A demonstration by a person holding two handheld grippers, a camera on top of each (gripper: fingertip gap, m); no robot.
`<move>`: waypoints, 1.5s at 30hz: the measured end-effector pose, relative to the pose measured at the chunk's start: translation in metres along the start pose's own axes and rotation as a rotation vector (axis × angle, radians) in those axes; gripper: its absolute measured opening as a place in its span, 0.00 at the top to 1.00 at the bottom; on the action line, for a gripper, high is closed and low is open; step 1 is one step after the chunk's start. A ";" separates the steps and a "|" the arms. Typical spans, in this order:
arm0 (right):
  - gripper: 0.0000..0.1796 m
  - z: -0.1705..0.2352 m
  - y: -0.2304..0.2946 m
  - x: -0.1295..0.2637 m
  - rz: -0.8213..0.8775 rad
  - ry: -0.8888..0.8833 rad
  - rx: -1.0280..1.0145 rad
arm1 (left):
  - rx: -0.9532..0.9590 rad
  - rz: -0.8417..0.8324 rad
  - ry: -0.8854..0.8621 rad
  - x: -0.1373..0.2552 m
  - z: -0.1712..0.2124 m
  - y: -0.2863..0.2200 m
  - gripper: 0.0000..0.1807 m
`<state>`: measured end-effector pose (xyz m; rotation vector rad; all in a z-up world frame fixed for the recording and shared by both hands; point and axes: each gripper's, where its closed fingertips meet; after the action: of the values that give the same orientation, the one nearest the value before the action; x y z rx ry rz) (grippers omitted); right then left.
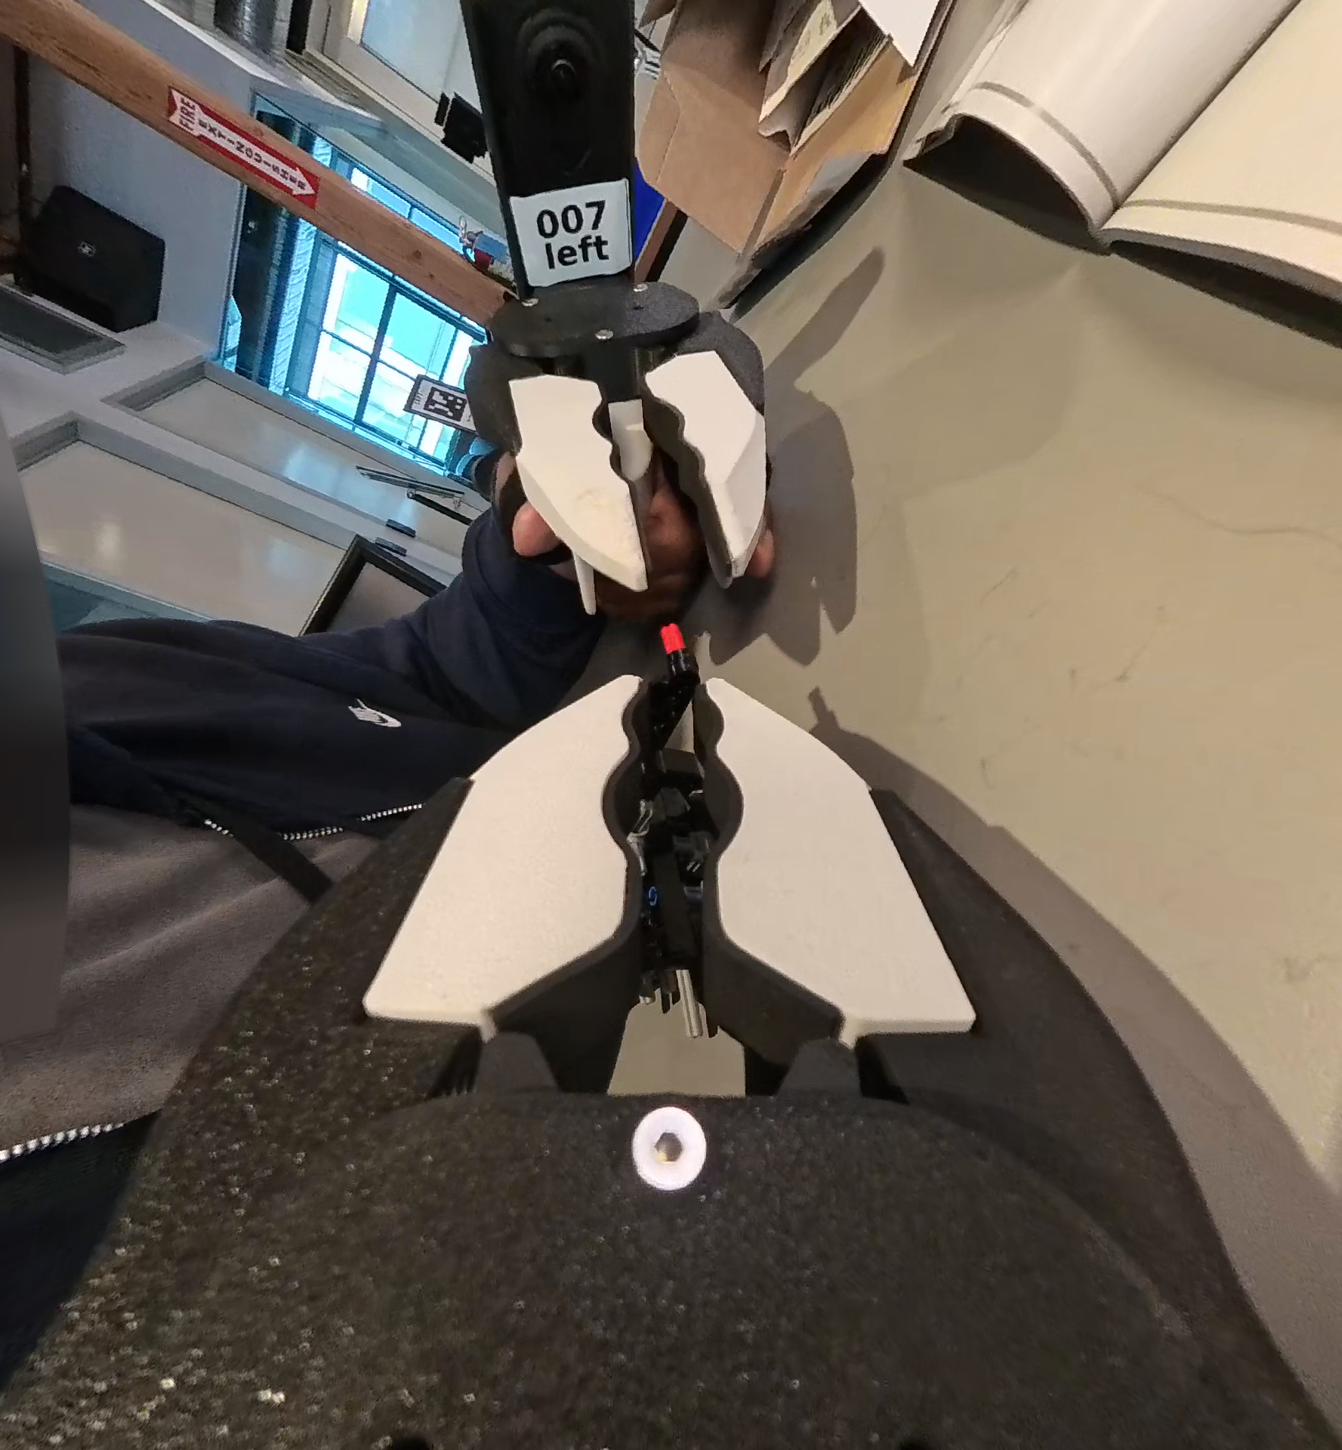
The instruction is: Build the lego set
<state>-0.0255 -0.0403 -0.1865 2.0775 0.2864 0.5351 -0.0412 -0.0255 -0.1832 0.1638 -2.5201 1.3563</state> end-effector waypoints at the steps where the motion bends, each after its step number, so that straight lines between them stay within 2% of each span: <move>1: 0.94 0.000 0.000 0.000 -0.001 0.000 0.001 | -0.002 -0.001 0.002 0.000 0.000 0.000 0.90; 15: 0.94 0.000 -0.001 0.000 0.005 -0.001 -0.003 | -0.017 -0.013 0.018 -0.002 0.002 0.000 0.91; 27: 0.93 0.001 -0.009 -0.003 0.039 0.037 -0.028 | -0.079 -0.120 0.050 0.007 0.004 0.011 0.91; 39: 0.87 0.004 -0.006 0.003 0.040 0.048 0.019 | -0.292 -0.219 0.283 0.007 0.036 0.016 0.90; 45: 0.83 0.005 -0.003 0.004 0.028 0.048 0.041 | -0.483 -0.330 0.430 -0.005 0.056 0.019 0.90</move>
<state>-0.0198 -0.0407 -0.1900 2.1125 0.2994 0.6014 -0.0511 -0.0619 -0.2287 0.1577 -2.2431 0.5618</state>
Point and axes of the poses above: each gripper's, where its closed fingertips meet, x back along the fingers, z out of its underside, y = z × x across the jaws, and after that the axes turned 10 degrees about y, right-handed
